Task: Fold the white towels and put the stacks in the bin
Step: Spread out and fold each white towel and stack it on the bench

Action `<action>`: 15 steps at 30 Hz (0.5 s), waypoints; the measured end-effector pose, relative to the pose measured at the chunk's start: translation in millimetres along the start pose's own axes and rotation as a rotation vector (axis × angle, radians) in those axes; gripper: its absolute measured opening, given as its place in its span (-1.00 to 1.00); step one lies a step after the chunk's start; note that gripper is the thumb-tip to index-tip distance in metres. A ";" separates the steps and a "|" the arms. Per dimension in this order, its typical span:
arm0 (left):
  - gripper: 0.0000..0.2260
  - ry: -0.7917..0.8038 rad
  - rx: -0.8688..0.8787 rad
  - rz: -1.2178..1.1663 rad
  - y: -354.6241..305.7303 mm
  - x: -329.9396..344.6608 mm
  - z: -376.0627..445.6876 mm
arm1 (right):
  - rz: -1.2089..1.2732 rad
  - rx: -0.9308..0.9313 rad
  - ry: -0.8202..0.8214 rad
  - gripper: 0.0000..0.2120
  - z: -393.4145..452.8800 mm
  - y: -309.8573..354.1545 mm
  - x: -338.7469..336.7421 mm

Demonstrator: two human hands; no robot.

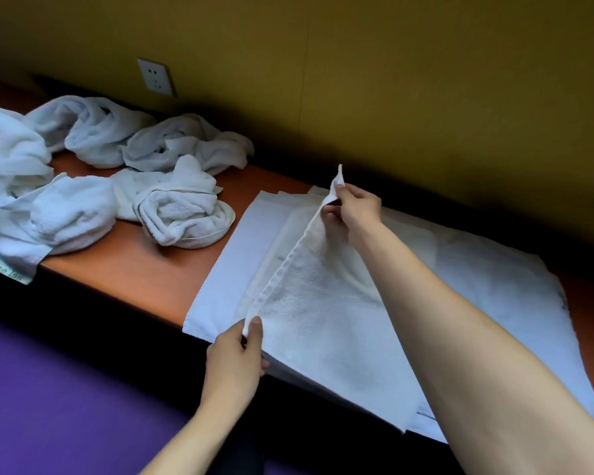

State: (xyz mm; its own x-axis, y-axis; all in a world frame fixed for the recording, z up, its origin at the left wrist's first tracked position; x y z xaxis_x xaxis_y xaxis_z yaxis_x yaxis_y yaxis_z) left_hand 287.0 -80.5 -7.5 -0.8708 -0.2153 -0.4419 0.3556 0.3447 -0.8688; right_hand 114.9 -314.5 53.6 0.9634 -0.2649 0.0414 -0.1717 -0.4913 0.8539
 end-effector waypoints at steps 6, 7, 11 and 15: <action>-0.62 0.011 -0.064 0.234 32.8 -6.5 19.4 | -0.273 -0.164 0.036 -0.81 -47.8 -49.6 -57.9; -0.63 0.001 -0.059 0.273 34.7 -7.3 20.2 | -0.345 -0.182 -0.016 -0.83 -61.8 -68.3 -81.7; -0.78 -0.050 0.029 0.420 36.0 -8.3 22.0 | -0.612 -0.093 -0.318 -0.92 -133.2 -143.8 -174.6; -0.83 -0.024 0.094 0.437 32.3 -7.8 27.9 | -0.581 0.017 -0.416 -0.88 -185.5 -180.3 -205.6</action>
State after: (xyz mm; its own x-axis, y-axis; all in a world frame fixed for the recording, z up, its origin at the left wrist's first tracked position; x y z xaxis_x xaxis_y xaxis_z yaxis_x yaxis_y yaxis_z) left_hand 314.8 -93.2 -38.3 -0.6241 -0.0892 -0.7762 0.7187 0.3242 -0.6151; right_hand -13.9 -17.6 -12.7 0.7422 -0.2494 -0.6220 0.3391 -0.6608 0.6696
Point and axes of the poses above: each hand's wrist, its own z-axis towards the middle knuckle, its own x-axis out of the palm, y = z × x, the point moved 3 cm from there along z, towards the middle knuckle, and after that the axes turned 8 degrees about x, right-handed, at the moved point
